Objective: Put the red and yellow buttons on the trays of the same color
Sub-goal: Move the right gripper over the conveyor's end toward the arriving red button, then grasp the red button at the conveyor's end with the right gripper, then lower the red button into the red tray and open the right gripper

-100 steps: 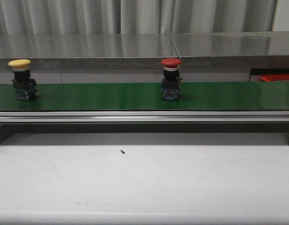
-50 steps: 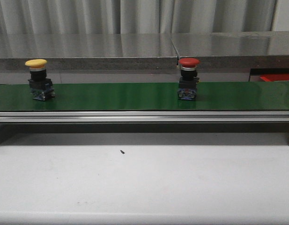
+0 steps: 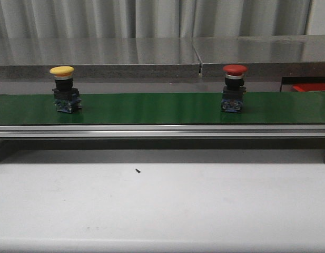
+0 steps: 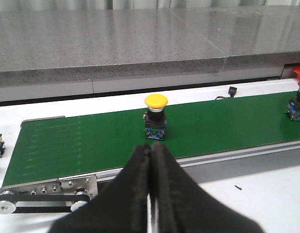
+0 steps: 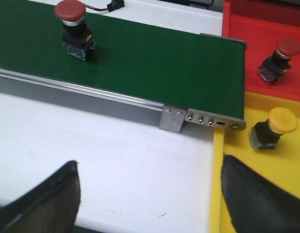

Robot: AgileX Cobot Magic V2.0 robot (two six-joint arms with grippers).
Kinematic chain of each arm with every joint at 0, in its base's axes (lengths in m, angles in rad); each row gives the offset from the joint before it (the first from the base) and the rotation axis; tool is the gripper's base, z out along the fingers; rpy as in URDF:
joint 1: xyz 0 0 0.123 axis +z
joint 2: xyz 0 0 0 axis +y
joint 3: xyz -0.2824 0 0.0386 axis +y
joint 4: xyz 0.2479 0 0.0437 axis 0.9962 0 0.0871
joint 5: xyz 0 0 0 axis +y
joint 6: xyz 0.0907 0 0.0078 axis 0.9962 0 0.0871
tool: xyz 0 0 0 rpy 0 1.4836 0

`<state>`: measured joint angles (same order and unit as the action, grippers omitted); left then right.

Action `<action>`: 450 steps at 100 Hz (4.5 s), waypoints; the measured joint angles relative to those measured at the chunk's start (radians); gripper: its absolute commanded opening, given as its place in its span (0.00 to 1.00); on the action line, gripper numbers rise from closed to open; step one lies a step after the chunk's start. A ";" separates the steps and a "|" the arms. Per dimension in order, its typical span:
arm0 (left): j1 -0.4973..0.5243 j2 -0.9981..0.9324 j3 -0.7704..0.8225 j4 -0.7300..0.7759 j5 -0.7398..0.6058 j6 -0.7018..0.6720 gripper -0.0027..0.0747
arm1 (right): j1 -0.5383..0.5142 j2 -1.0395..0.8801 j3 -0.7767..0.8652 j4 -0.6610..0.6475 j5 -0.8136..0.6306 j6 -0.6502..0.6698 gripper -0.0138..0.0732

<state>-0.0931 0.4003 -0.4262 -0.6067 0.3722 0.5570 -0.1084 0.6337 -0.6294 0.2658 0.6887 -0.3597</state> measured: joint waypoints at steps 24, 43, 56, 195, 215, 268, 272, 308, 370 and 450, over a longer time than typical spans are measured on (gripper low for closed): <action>0.000 0.000 0.000 0.000 0.000 0.002 0.01 | 0.004 0.089 -0.029 0.002 -0.005 0.000 0.89; 0.000 0.000 0.000 0.000 0.000 0.002 0.01 | 0.048 0.300 -0.116 0.002 -0.030 0.000 0.89; 0.000 0.000 0.000 0.000 0.000 0.002 0.01 | 0.085 0.463 -0.196 0.002 -0.039 0.000 0.89; 0.000 0.000 0.000 0.000 0.000 0.002 0.01 | -0.013 1.177 -0.927 -0.042 0.202 0.010 0.32; 0.000 0.000 0.000 0.000 0.000 0.002 0.01 | -0.204 1.177 -1.051 -0.042 0.226 0.067 0.32; 0.000 0.000 0.000 0.000 0.000 0.002 0.01 | -0.406 1.451 -1.196 -0.048 0.154 0.106 0.32; 0.000 0.000 0.000 0.000 0.000 0.002 0.01 | -0.406 1.485 -1.218 -0.048 0.154 0.106 0.32; 0.000 0.000 0.000 0.000 0.000 0.002 0.01 | -0.406 1.693 -1.432 -0.048 0.183 0.108 0.32; 0.000 0.000 0.000 0.000 0.000 0.002 0.01 | -0.416 1.741 -1.455 -0.040 0.187 0.111 0.52; 0.000 0.000 0.000 0.000 0.000 0.002 0.01 | -0.429 1.503 -1.527 0.057 0.369 0.017 0.76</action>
<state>-0.0931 0.4003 -0.4262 -0.6067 0.3722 0.5585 -0.5374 2.1372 -2.1565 0.3225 1.0580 -0.3428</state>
